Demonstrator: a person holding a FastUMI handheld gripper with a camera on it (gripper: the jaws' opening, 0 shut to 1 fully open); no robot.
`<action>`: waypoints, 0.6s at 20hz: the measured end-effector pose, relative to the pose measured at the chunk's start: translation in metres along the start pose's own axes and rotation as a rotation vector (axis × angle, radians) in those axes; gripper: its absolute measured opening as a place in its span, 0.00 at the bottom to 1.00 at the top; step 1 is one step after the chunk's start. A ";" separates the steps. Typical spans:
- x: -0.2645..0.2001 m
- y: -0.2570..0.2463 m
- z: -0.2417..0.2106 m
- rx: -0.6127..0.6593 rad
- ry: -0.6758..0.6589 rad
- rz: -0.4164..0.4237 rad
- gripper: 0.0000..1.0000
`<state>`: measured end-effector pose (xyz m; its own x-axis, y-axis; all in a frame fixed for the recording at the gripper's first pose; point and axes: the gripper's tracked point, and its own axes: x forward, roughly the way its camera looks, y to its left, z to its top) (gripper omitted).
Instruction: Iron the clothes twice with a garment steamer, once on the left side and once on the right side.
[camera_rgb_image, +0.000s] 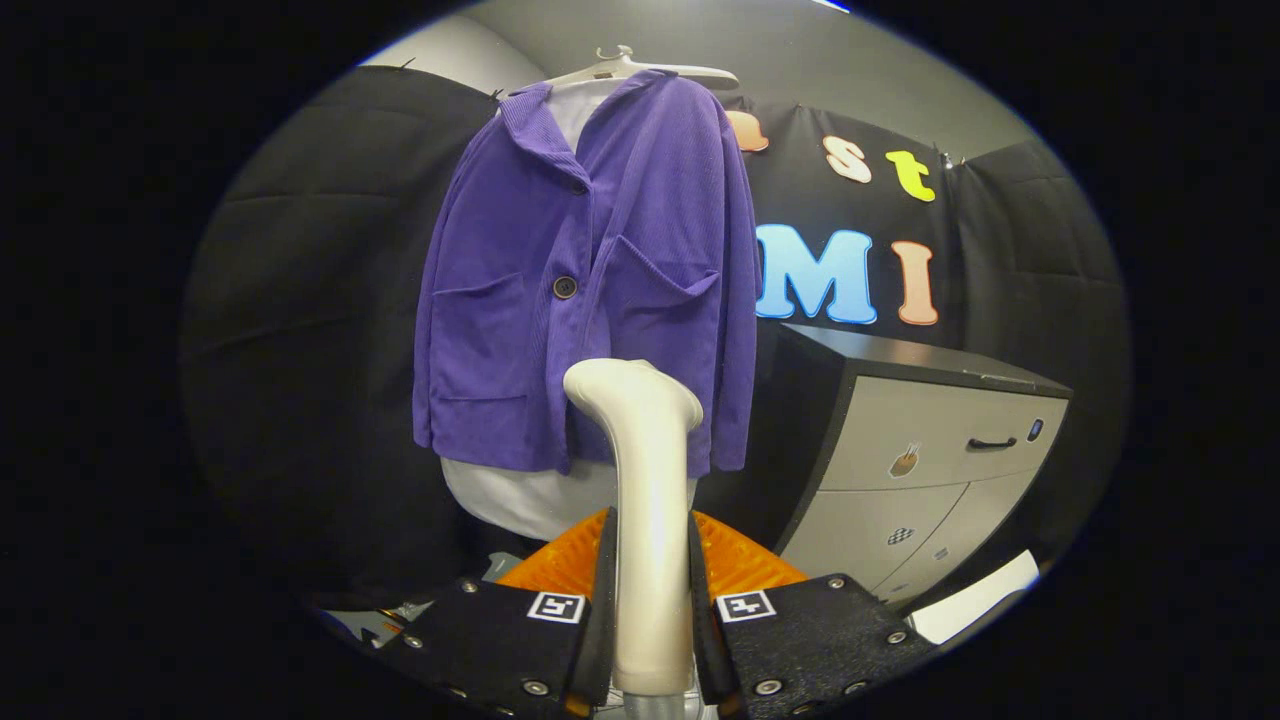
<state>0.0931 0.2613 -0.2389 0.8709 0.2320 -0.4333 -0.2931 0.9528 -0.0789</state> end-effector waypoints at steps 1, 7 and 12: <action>-0.004 0.003 -0.002 -0.002 0.006 0.006 0.33; -0.025 0.018 0.047 0.004 -0.084 0.063 0.33; -0.045 0.026 0.129 0.001 -0.220 0.073 0.33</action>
<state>0.0976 0.3006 -0.1054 0.9124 0.3375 -0.2314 -0.3584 0.9320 -0.0536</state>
